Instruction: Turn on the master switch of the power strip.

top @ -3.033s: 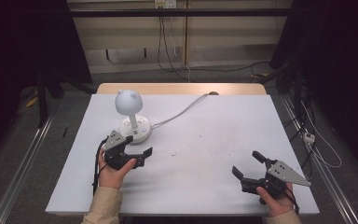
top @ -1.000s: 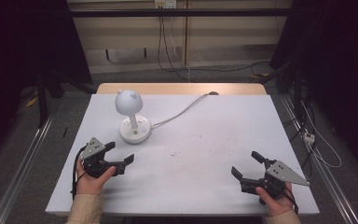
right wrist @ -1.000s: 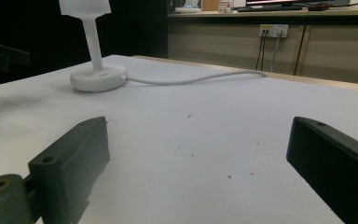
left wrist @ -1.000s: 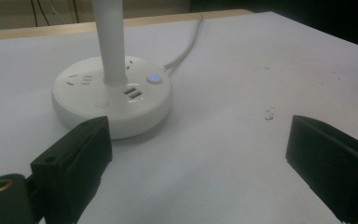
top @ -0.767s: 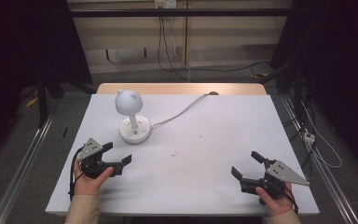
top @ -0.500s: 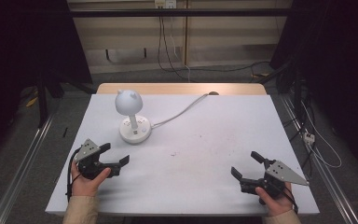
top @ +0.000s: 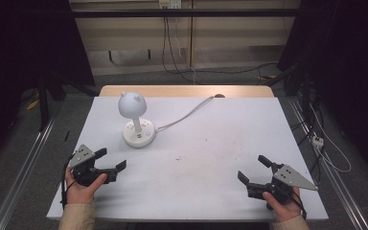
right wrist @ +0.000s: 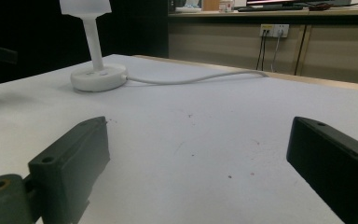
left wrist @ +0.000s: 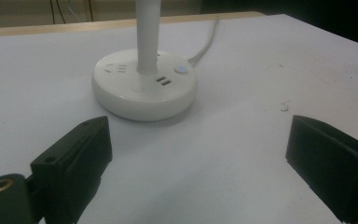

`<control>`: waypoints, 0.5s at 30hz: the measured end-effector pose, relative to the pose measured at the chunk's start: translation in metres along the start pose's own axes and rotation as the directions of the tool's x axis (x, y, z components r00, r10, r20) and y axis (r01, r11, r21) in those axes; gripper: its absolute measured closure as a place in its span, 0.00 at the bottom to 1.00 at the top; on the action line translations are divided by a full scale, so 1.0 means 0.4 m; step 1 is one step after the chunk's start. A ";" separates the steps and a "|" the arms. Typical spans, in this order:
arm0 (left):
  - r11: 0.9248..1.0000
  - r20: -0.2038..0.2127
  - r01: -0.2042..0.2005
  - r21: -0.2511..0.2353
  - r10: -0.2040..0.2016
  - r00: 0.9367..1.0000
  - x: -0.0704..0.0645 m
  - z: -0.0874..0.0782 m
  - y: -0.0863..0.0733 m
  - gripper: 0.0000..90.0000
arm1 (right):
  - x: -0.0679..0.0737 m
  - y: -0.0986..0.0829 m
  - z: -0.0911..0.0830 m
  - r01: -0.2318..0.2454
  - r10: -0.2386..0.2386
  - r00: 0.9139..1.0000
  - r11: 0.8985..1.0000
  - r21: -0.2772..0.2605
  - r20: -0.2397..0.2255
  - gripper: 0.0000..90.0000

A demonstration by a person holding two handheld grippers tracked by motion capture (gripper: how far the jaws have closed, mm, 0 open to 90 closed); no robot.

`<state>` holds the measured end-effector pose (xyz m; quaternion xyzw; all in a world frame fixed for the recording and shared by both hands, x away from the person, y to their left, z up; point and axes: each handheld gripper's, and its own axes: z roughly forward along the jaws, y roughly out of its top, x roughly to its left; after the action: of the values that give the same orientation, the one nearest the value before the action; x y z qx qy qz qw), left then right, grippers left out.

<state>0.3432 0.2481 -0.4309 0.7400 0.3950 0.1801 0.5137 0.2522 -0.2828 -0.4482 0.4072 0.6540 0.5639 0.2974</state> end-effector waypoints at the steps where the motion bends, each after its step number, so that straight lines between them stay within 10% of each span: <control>1: 1.000 -0.001 0.001 0.000 -0.001 1.000 0.001 -0.002 -0.001 0.07 | 0.000 0.000 0.000 -0.001 0.001 1.000 1.000 0.001 0.000 0.06; 15: 1.000 -0.016 0.012 -0.004 -0.012 1.000 0.021 -0.027 -0.015 0.07 | 0.000 0.000 0.001 0.003 -0.003 1.000 1.000 0.002 0.000 0.06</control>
<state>0.3389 0.2623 -0.4330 0.7351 0.4031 0.1837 0.5132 0.2525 -0.2827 -0.4484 0.4069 0.6551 0.5627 0.2977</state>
